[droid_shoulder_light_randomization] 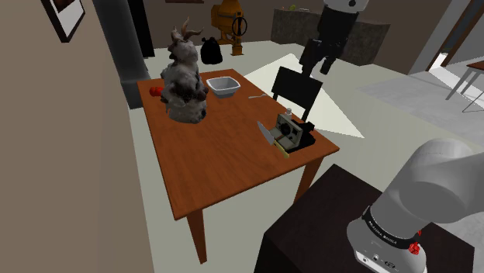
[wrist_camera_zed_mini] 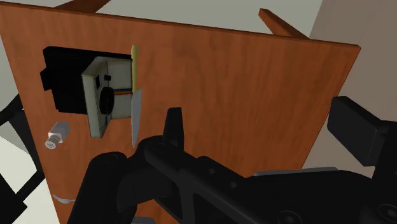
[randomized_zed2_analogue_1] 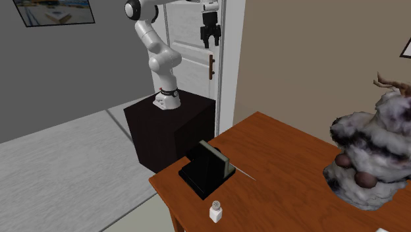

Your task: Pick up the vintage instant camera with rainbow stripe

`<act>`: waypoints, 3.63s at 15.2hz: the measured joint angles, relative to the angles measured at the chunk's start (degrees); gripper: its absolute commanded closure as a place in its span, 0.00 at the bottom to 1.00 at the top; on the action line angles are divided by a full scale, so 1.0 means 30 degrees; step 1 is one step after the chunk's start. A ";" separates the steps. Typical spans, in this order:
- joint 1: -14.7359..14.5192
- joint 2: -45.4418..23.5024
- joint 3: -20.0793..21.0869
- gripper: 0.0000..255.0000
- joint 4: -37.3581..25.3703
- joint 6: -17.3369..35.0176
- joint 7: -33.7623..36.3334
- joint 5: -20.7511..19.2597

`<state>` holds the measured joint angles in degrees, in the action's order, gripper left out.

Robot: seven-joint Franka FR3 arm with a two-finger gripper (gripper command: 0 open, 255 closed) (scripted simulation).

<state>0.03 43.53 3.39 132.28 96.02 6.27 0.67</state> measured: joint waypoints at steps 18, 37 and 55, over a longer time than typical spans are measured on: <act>0.1635 -0.7931 -0.3188 0.00 0.0178 0.7235 -0.2713 -0.0953; 0.3790 -2.0689 -0.5253 0.00 -0.6504 1.1952 -0.6781 0.1844; 0.5744 -2.8424 -0.4747 1.00 -1.2782 1.2748 -0.8024 0.3434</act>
<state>17.26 -41.75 -10.85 93.94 134.27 -17.80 10.97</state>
